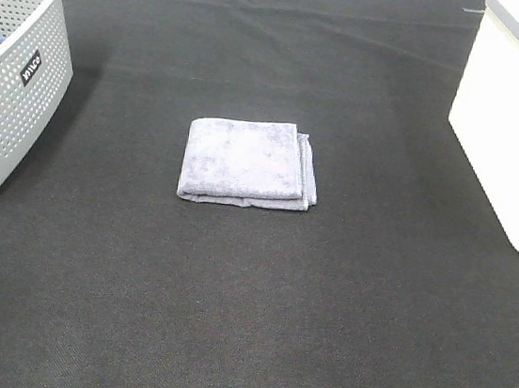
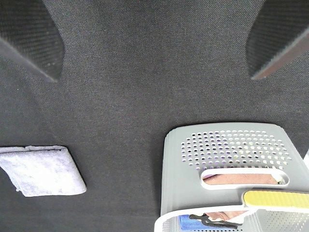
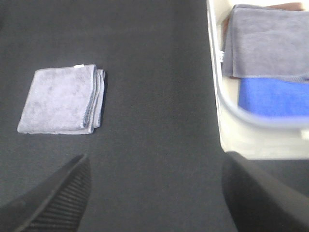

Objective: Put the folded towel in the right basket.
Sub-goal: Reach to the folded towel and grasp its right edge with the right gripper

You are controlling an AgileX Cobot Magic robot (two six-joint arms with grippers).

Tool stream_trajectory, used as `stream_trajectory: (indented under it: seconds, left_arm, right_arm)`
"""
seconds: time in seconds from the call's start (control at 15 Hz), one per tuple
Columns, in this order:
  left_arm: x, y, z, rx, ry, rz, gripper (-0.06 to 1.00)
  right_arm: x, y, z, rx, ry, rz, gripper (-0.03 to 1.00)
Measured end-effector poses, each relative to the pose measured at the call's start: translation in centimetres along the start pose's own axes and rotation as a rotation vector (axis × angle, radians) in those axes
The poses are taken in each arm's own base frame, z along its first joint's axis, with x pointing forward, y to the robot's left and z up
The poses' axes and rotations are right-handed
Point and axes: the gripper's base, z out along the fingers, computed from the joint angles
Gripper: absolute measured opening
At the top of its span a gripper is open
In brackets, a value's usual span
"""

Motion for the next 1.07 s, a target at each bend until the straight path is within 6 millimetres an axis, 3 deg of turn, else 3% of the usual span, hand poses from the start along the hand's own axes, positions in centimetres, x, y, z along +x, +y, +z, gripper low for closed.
stream_trajectory:
  seconds: [0.27, 0.33, 0.47, 0.8, 1.07]
  left_arm:
    - [0.0, 0.0, 0.0, 0.000, 0.000, 0.000, 0.97]
    - [0.0, 0.0, 0.0, 0.000, 0.000, 0.000, 0.97]
    - [0.0, 0.0, 0.0, 0.000, 0.000, 0.000, 0.97]
    - [0.0, 0.0, 0.0, 0.000, 0.000, 0.000, 0.97]
    - [0.0, 0.0, 0.0, 0.000, 0.000, 0.000, 0.97]
  right_arm:
    - [-7.3, -0.7, 5.0, -0.033, 0.097, -0.009, 0.71]
    - [-9.1, -0.8, 7.3, -0.059, 0.139, -0.011, 0.71]
    - [-11.1, 0.6, 10.5, -0.100, 0.199, -0.060, 0.71]
    - [-12.0, 7.1, 19.8, -0.224, 0.337, -0.168, 0.71]
    - [-10.0, 8.8, 27.6, -0.293, 0.454, -0.023, 0.71]
